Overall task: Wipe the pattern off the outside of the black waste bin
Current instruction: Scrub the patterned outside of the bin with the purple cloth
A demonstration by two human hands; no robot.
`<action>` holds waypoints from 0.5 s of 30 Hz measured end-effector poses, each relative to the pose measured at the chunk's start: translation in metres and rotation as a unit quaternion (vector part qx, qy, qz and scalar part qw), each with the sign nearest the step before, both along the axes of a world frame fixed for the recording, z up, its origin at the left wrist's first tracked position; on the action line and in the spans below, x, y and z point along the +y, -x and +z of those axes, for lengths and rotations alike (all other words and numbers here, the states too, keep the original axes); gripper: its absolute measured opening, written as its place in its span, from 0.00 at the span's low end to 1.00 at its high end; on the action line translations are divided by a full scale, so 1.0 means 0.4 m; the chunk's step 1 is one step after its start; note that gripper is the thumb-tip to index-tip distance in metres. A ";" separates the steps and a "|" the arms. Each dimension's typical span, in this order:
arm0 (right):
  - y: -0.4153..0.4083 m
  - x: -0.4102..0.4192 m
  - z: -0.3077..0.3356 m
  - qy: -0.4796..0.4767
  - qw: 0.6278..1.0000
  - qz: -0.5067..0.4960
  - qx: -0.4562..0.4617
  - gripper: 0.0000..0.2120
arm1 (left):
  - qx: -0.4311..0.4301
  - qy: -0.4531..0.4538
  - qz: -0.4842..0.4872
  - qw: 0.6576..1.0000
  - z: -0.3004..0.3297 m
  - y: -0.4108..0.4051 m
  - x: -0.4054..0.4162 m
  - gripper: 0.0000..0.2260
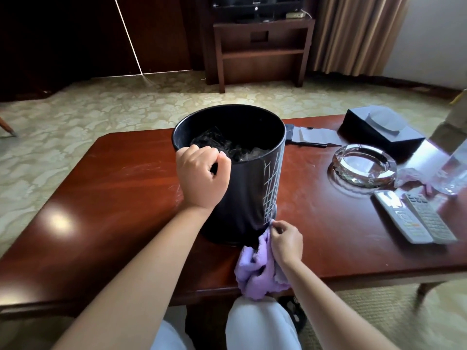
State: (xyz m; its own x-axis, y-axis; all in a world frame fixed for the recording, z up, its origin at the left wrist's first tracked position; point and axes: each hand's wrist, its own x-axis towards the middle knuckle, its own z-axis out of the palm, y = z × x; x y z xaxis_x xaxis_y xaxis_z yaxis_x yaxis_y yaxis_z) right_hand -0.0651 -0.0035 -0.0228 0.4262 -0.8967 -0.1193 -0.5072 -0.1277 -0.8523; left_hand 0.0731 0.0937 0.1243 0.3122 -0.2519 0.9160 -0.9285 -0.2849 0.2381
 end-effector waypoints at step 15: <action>0.005 0.127 -0.027 0.117 0.991 0.021 0.064 0.11 | -0.002 -0.013 -0.003 1.000 0.002 0.000 0.007 0.16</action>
